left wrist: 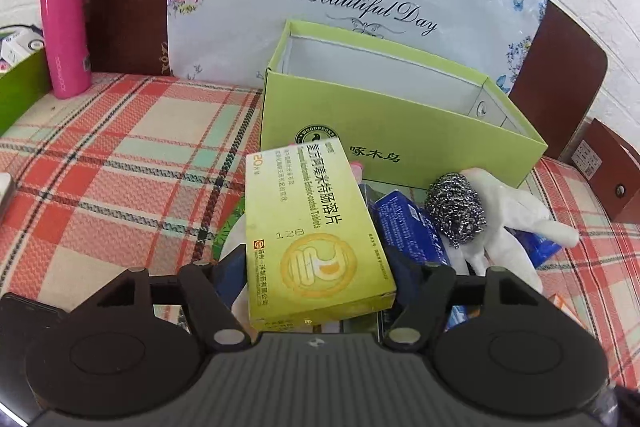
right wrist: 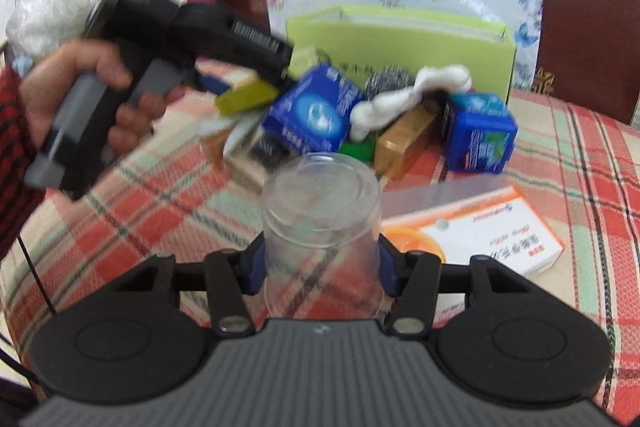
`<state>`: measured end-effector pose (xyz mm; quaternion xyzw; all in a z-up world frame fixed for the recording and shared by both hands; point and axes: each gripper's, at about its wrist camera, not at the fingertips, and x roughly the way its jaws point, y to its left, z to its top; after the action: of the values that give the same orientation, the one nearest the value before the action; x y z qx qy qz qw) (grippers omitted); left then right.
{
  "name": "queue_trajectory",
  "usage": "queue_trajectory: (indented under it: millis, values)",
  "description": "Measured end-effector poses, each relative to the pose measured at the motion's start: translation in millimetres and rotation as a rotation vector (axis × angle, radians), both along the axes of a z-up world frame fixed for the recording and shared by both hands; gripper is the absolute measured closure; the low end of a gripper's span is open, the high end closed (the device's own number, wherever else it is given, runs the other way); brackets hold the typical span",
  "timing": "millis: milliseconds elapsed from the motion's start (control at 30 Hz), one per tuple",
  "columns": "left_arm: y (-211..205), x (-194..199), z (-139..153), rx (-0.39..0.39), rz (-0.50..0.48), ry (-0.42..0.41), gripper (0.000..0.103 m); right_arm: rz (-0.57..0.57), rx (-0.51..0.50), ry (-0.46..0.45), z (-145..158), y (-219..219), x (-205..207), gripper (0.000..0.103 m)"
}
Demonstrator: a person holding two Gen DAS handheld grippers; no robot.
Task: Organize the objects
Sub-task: 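Grasp the yellow medicine box with the left tool while the right tool grasps the clear cup, then lower the yellow box into the green box with the left tool while the right tool drops the cup in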
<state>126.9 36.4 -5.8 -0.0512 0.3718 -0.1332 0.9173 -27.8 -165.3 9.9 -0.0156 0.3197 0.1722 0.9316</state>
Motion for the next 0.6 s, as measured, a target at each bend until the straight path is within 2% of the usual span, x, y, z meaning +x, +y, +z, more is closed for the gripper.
queue_trajectory:
  millis: [167, 333, 433, 600]
  values:
    - [7.8, -15.1, 27.0, -0.019, -0.005, -0.078, 0.033, -0.019, 0.117, -0.087, 24.4, -15.5, 1.9, 0.051]
    - [5.0, -20.4, 58.1, -0.063, -0.038, -0.159, 0.033, -0.035, 0.178, -0.158, 54.2, -29.8, 21.6, 0.051]
    - [0.2, -19.3, 72.6, -0.08, -0.045, -0.203, 0.033, -0.053, 0.193, -0.188, 69.2, -39.6, 36.9, 0.051]
    - [-15.4, -3.6, 91.2, -0.107, -0.047, -0.267, 0.033, -0.116, 0.16, -0.278, 90.8, -54.5, 70.7, 0.051]
